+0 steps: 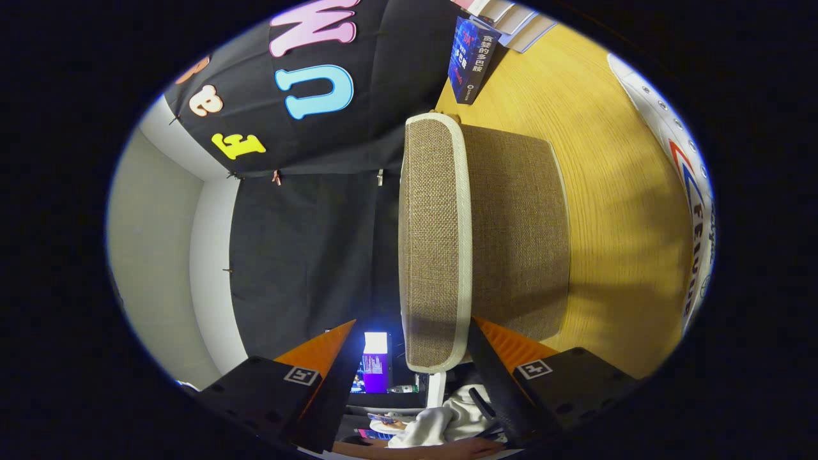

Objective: Open the storage box then place both shoes into the box .Put the left shoe in first, then the right shoe, with the right side of both shoes facing outward in a uniform manner.

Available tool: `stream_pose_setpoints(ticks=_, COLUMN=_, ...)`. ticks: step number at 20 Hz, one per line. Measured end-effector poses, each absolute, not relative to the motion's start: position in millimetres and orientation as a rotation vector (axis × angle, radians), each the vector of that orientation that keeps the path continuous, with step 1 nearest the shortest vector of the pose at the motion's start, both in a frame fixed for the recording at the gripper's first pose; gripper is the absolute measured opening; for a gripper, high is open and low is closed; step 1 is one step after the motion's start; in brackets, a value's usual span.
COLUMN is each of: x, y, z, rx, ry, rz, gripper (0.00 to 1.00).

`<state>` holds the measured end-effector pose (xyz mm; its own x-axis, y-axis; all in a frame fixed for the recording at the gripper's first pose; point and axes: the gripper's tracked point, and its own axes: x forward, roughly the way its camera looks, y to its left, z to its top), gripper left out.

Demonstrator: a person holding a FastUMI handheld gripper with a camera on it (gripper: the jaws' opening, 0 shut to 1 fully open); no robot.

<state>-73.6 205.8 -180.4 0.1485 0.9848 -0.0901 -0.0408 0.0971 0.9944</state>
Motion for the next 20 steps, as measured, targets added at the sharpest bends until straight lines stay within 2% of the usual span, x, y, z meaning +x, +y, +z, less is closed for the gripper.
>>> stream_pose_setpoints(ticks=8, x=-82, y=215, z=-133, rx=1.249, ry=1.101, rz=1.097, gripper=0.93)
stream_pose_setpoints(ticks=10, x=-79, y=225, z=-121, rx=1.282, ry=1.103, rz=1.105, gripper=0.75)
stream_pose_setpoints(ticks=20, x=-85, y=270, z=-68, rx=1.264, ry=1.093, rz=1.189, gripper=0.75)
